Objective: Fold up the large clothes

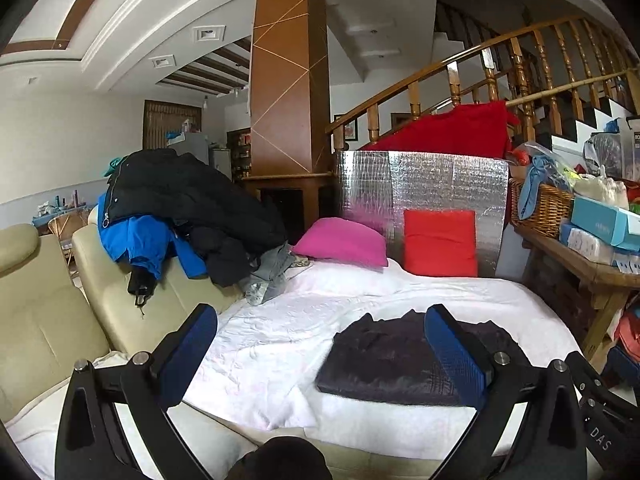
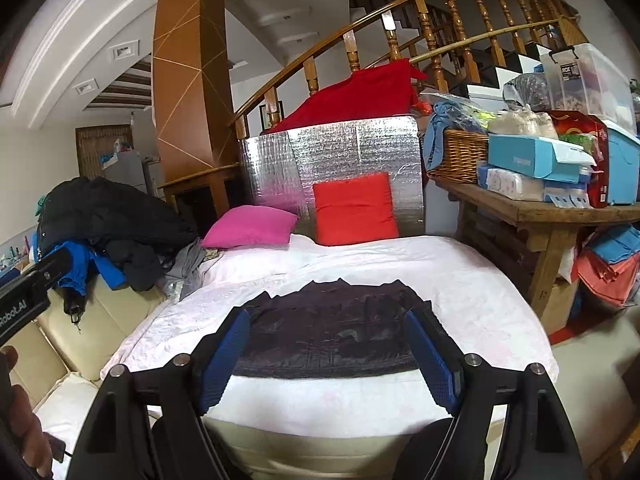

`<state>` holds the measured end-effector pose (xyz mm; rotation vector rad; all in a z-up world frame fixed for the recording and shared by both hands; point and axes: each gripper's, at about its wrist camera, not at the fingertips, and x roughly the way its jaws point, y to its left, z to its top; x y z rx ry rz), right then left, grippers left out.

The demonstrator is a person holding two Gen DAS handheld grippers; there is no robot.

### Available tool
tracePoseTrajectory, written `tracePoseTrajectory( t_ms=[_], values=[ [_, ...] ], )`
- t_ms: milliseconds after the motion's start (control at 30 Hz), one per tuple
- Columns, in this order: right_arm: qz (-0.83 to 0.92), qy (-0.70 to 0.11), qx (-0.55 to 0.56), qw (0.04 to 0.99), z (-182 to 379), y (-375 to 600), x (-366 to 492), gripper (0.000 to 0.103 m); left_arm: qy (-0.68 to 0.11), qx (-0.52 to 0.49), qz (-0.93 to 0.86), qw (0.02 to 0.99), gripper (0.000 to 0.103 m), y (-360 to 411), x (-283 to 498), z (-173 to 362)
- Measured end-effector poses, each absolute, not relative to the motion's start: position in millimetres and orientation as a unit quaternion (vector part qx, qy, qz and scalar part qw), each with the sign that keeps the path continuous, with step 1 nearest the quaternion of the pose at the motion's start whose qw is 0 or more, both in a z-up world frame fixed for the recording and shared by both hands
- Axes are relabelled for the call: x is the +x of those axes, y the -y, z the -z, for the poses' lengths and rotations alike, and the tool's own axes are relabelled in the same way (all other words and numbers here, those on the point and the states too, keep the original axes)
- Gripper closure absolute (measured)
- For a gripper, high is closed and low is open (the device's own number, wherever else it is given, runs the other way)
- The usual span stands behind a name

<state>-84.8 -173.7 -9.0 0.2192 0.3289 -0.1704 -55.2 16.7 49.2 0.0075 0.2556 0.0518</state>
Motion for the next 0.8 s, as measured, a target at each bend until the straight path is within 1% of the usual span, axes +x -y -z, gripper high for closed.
tracePoseTrajectory(
  t_ms=[800],
  values=[
    [0.087, -0.174, 0.117, 0.974, 12, 179, -73, 0.02, -0.135, 0.015, -0.023, 0.99, 0.0, -14, -51, -45]
  ],
)
